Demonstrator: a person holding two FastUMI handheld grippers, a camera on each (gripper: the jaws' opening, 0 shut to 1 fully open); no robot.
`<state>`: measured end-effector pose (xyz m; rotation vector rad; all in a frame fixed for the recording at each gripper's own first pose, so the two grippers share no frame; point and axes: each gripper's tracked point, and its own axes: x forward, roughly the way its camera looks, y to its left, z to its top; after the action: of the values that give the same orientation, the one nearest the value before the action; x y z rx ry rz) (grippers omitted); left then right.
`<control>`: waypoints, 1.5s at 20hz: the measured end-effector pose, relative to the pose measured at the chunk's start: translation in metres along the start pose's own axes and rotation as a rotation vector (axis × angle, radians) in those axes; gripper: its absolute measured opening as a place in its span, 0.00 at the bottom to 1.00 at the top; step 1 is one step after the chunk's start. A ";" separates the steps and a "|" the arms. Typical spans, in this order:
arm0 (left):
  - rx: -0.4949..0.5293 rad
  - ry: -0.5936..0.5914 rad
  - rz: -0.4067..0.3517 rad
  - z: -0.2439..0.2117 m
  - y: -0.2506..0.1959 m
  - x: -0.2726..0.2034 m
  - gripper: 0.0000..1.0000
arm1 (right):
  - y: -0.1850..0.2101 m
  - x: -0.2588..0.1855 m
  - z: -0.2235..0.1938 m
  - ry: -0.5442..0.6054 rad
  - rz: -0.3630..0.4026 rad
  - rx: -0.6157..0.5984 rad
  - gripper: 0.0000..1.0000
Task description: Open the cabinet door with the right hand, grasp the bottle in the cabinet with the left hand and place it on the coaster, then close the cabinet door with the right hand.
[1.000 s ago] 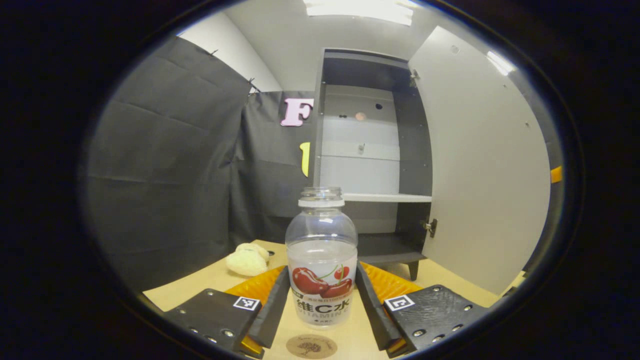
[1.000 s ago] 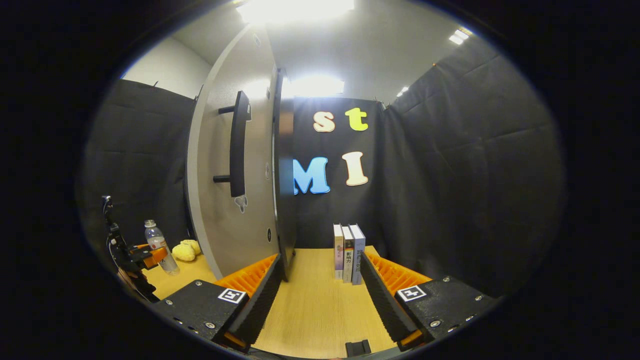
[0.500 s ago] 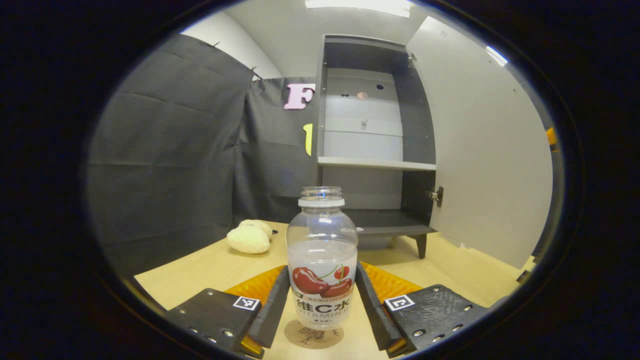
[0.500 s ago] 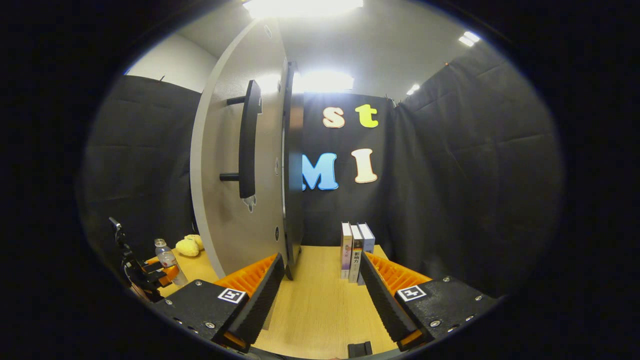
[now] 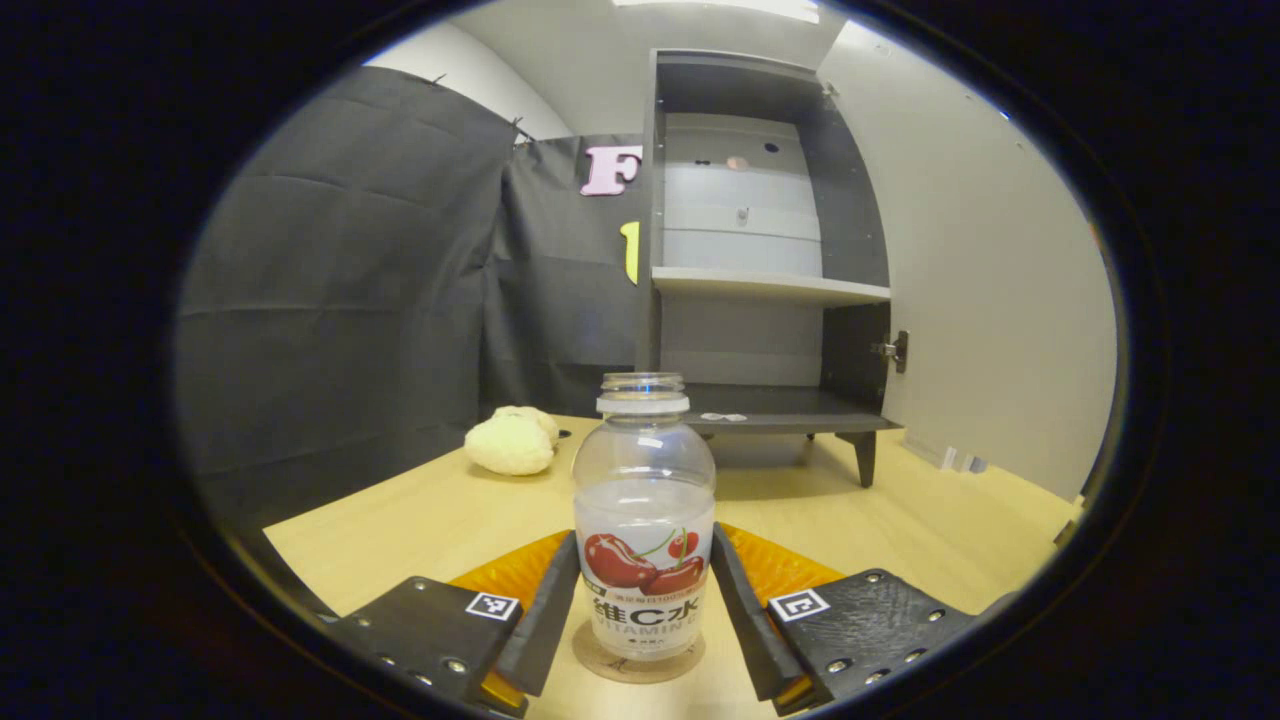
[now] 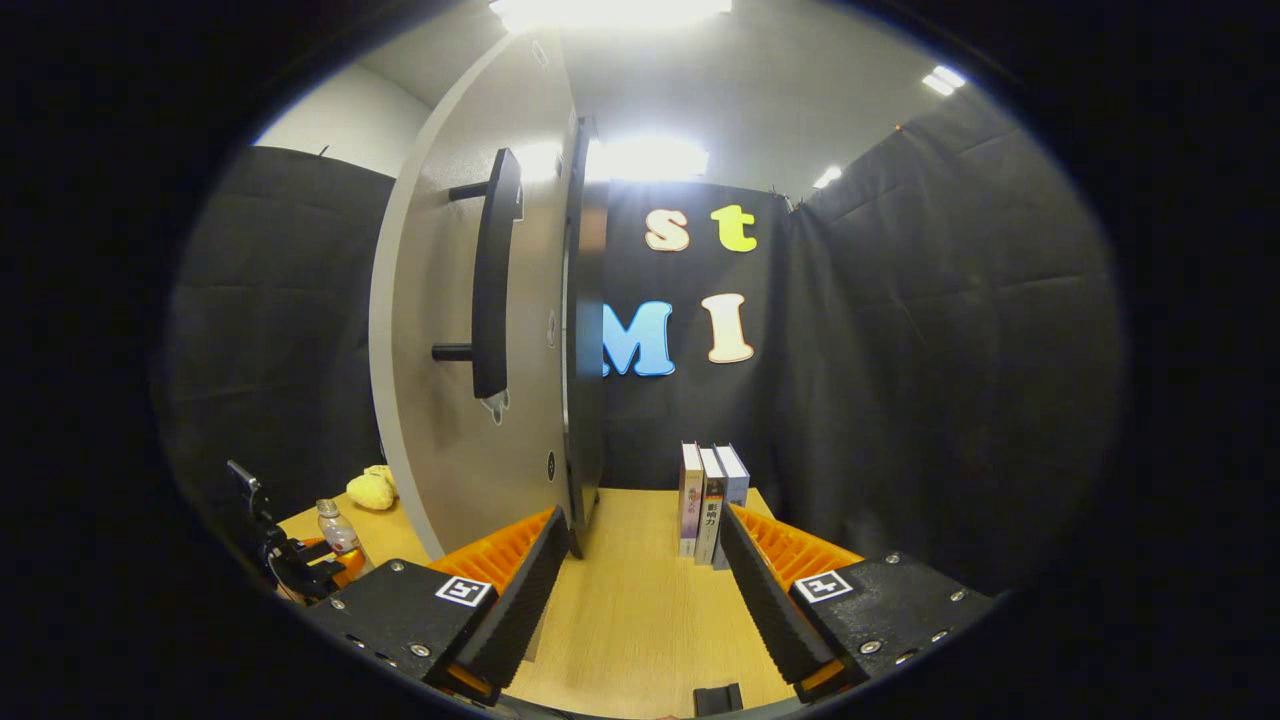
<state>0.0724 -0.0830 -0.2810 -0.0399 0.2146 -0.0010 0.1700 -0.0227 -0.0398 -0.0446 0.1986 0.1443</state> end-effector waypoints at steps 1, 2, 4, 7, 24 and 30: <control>0.002 0.005 0.006 -0.003 0.002 0.000 0.76 | 0.000 0.001 -0.001 0.001 0.000 -0.004 0.94; 0.003 0.013 0.010 -0.007 0.003 -0.001 0.76 | 0.000 0.001 0.000 0.001 -0.001 -0.007 0.94; 0.000 0.029 0.017 -0.015 0.005 -0.002 0.76 | 0.000 0.001 0.001 -0.002 0.000 -0.007 0.94; 0.010 0.033 0.015 -0.019 0.003 -0.003 0.76 | 0.000 0.001 -0.001 0.001 0.001 -0.001 0.94; 0.066 -0.089 0.020 0.127 -0.016 -0.036 0.82 | -0.013 0.011 0.029 -0.072 0.031 0.105 0.94; 0.064 -0.066 0.059 0.179 -0.003 -0.064 0.78 | -0.042 0.019 0.056 -0.092 -0.091 0.065 0.94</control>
<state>0.0478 -0.0789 -0.0922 0.0304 0.1493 0.0517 0.2050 -0.0586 0.0125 0.0180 0.1091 0.0488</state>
